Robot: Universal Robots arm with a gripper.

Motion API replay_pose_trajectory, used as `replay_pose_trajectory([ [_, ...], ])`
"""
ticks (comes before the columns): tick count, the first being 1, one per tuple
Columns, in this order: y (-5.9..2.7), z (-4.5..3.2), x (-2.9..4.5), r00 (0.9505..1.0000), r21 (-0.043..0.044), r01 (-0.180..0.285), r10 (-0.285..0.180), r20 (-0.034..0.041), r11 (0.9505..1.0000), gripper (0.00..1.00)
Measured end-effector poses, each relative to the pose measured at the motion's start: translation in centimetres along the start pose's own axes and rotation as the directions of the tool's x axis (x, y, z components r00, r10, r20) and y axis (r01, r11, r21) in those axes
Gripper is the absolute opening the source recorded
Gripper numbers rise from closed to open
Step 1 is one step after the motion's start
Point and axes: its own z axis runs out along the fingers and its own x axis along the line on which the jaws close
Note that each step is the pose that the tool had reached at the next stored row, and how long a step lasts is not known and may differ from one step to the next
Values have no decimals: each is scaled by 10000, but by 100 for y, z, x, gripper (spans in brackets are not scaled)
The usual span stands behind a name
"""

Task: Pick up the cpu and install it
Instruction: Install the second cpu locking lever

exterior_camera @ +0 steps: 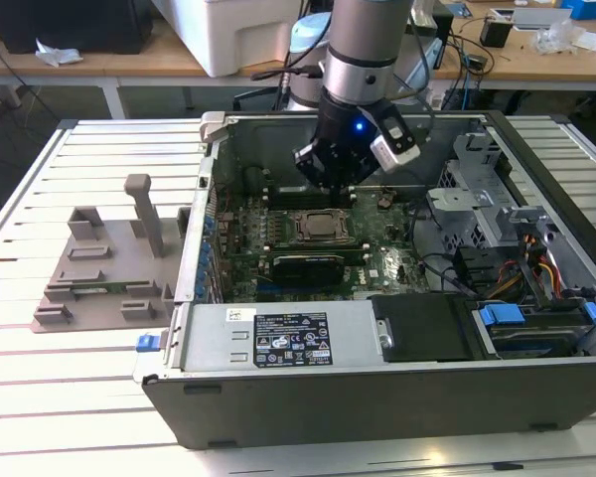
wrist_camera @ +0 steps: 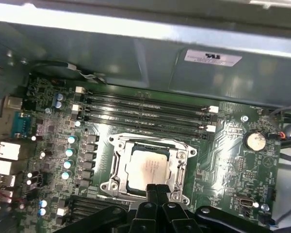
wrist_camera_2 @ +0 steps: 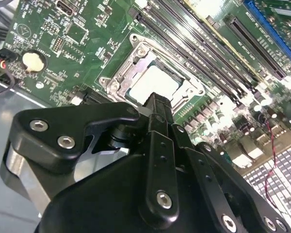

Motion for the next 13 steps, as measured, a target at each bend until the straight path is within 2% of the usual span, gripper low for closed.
replay_pose_trajectory([
  [6, 16, -222, 13, 10000, 1, -1, 1, 0, 10000, 11],
  [13, 16, -234, 13, 10000, 0, -1, 1, 0, 10000, 11],
])
